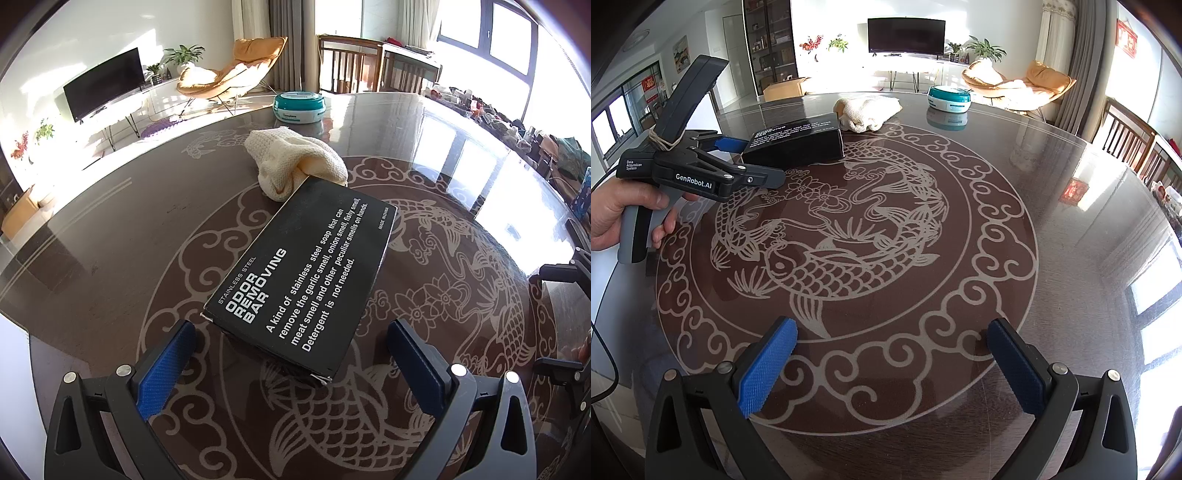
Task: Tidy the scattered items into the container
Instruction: 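Move the left tool toward the black box while the right tool approaches the white cloth, then close the left tool on the black odor-removing bar box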
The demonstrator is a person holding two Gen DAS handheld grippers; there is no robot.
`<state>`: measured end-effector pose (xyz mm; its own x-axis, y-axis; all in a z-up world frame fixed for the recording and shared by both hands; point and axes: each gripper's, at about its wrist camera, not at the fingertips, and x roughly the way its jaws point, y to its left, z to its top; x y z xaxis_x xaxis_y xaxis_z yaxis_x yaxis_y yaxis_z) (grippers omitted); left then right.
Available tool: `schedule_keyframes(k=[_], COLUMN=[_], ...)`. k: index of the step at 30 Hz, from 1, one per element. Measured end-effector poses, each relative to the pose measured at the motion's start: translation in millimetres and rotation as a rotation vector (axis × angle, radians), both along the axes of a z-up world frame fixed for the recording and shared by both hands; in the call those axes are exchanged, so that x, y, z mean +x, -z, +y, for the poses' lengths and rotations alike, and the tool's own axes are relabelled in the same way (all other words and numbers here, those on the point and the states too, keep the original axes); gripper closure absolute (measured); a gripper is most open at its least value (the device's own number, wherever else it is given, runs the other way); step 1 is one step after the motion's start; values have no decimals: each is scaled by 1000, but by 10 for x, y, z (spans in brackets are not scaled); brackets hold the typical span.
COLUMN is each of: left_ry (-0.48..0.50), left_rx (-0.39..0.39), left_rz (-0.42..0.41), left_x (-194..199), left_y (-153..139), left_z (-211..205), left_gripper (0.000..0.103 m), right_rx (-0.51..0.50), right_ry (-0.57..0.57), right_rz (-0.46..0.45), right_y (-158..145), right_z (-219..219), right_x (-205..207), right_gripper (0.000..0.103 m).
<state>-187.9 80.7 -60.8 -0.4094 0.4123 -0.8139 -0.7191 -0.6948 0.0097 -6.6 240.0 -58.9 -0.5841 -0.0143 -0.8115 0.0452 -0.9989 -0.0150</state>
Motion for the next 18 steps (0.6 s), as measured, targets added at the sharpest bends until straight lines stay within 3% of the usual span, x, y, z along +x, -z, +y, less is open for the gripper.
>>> schedule_keyframes(k=[10, 18], left_ry=[34, -56], left_rx=[3, -5], left_rz=[0, -7], left_x=[-129, -186], left_y=[4, -16], left_z=[256, 373], left_gripper=[0, 0], right_rx=[0, -2], right_ry=[0, -4], right_rz=[0, 0], right_y=[-1, -4], right_z=[2, -13], right_x=[1, 3], right_gripper=[0, 0])
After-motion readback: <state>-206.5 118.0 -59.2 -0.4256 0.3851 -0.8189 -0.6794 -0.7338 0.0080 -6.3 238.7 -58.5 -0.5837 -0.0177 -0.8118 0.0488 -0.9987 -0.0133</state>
